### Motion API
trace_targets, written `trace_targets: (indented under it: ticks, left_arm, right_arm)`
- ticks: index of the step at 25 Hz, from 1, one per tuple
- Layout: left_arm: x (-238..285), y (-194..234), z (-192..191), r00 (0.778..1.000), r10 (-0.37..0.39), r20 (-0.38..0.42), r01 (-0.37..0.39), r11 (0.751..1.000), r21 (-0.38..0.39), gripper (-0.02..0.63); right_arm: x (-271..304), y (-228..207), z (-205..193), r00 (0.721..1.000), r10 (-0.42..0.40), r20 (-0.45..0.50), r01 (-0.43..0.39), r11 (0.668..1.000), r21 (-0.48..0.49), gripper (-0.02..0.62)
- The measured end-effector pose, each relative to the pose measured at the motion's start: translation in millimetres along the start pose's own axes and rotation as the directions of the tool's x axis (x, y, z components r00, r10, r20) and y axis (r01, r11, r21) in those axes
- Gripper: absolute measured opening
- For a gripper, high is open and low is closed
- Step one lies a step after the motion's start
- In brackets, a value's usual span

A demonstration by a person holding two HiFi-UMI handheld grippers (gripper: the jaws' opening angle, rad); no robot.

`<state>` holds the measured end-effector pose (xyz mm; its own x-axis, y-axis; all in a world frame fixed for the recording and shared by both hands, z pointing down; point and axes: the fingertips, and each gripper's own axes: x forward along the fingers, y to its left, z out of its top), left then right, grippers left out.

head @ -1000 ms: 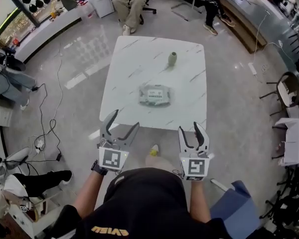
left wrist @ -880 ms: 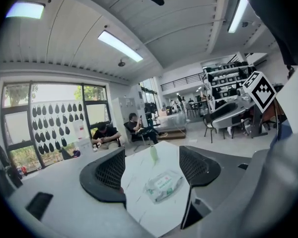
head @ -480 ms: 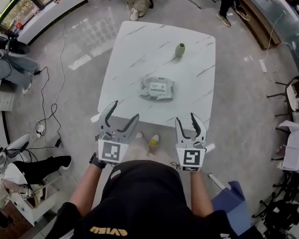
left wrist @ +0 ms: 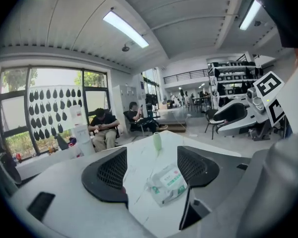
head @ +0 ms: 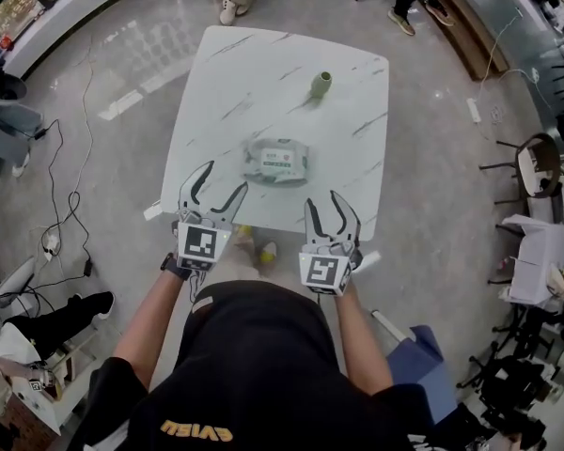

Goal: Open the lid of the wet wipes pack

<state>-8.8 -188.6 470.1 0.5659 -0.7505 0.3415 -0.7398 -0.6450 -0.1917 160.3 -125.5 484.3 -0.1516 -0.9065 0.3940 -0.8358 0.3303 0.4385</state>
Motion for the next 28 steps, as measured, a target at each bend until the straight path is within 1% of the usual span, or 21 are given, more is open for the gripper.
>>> trace_targets:
  ticks: [2, 7, 9, 12, 16, 19, 22, 28]
  left_arm:
    - [11, 5, -11, 1.000, -0.020, -0.011, 0.020, 1.000, -0.010, 0.327]
    - [41, 7, -41, 0.996, -0.082, -0.036, 0.081, 0.996, -0.037, 0.327]
    - [54, 12, -57, 0.993, -0.107, -0.055, 0.104, 0.993, -0.050, 0.325]
    - [72, 18, -79, 0.987, -0.142, -0.077, 0.135, 0.987, -0.090, 0.325]
    - [88, 19, -102, 0.978, -0.177, -0.114, 0.163, 0.979, -0.125, 0.320]
    - [102, 18, -120, 0.971, -0.201, -0.131, 0.184, 0.975, -0.127, 0.314]
    - [113, 13, -141, 0.962, -0.220, -0.164, 0.204, 0.973, -0.107, 0.310]
    - [124, 1, -153, 0.944, -0.267, -0.192, 0.249, 0.962, -0.111, 0.305]
  right_arm:
    - [13, 7, 1, 1.000, -0.004, -0.004, 0.004, 1.000, 0.008, 0.196]
    - [41, 23, -8, 0.999, -0.014, -0.039, 0.013, 0.999, -0.041, 0.184]
    - [57, 30, -13, 0.998, -0.017, -0.064, 0.013, 0.998, -0.069, 0.184]
    - [79, 43, -23, 0.994, -0.013, -0.106, 0.001, 0.994, -0.110, 0.184]
    - [101, 57, -37, 0.987, -0.008, -0.162, -0.020, 0.985, -0.171, 0.184]
    - [118, 66, -48, 0.979, 0.007, -0.203, -0.050, 0.977, -0.205, 0.184]
    - [132, 75, -59, 0.972, 0.026, -0.234, -0.081, 0.970, -0.231, 0.181]
    - [150, 89, -81, 0.950, 0.057, -0.306, -0.138, 0.958, -0.250, 0.175]
